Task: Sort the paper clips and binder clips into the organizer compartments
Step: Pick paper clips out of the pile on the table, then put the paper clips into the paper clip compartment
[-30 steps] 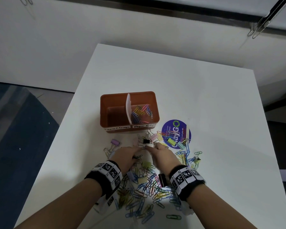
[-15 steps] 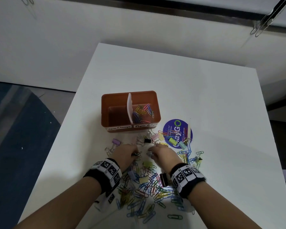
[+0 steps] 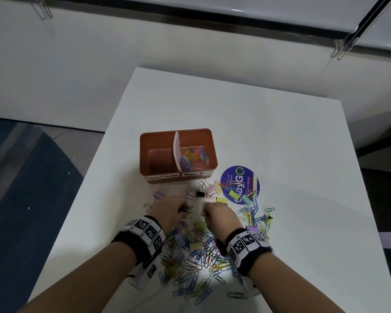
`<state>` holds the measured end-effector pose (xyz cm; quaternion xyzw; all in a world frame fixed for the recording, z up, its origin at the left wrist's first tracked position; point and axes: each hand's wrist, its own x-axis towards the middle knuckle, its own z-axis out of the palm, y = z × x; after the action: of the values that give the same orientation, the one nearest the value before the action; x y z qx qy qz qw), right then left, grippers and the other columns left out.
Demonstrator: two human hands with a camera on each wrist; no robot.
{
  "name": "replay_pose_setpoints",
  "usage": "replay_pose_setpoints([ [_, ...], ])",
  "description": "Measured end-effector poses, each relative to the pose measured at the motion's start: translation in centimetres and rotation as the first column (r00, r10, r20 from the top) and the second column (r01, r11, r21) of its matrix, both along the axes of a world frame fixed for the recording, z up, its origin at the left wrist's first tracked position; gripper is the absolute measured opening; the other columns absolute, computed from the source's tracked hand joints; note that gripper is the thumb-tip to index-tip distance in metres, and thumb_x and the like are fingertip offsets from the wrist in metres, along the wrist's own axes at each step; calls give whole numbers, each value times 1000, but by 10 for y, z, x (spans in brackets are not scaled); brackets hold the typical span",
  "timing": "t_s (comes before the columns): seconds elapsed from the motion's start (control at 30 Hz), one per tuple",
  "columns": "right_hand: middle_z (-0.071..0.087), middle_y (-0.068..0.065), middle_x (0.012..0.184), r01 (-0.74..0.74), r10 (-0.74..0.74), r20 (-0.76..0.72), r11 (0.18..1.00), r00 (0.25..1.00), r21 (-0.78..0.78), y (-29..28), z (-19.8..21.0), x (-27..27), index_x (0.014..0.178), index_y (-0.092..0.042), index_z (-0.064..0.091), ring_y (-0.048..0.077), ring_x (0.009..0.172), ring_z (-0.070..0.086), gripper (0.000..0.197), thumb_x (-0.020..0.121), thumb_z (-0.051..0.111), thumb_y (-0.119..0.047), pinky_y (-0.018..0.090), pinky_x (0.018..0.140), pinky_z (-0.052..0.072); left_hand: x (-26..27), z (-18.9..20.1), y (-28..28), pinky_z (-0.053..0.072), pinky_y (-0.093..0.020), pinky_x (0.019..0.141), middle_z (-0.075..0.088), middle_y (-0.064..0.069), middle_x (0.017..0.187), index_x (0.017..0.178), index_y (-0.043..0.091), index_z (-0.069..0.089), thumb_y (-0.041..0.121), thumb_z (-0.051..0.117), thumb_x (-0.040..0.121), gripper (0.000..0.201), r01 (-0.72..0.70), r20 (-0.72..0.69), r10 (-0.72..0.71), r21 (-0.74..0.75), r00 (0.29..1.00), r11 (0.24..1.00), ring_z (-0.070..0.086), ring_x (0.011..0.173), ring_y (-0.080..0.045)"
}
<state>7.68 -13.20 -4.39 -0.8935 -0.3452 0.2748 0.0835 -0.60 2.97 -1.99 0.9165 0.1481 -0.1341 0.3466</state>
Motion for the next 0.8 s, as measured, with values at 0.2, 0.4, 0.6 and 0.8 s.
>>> replay_pose_setpoints([
  [0.2,69,0,92,149,-139,-55,945,989,291,-4,48,18,97,-21,61,16,78,64,11,94,51,-25,33,74,54,11,45,9,53,-26,81,70,-1,93,93,12,61,14,68,82,14,-17,239,24,-34,971,999,64,84,-12],
  [0.4,67,-4,86,167,-221,60,863,973,478,32,108,69,90,-18,65,11,73,59,5,90,60,-18,24,70,48,59,94,24,38,-1,59,57,8,69,85,7,61,11,70,80,11,-98,440,90,-5,893,995,48,59,8],
  [0.6,66,8,117,181,-207,23,899,978,398,67,98,87,119,-16,62,24,107,60,31,89,56,-12,38,97,47,88,88,24,25,-10,68,67,-1,99,107,10,66,21,62,87,23,-206,265,172,107,949,973,61,95,-18],
  [0.8,67,-5,86,288,-256,-132,865,958,411,19,78,69,96,-20,64,3,69,60,11,94,53,-19,12,63,47,53,70,21,46,-16,89,66,-4,95,98,9,66,11,65,84,14,-95,321,91,-3,943,995,57,84,-10],
])
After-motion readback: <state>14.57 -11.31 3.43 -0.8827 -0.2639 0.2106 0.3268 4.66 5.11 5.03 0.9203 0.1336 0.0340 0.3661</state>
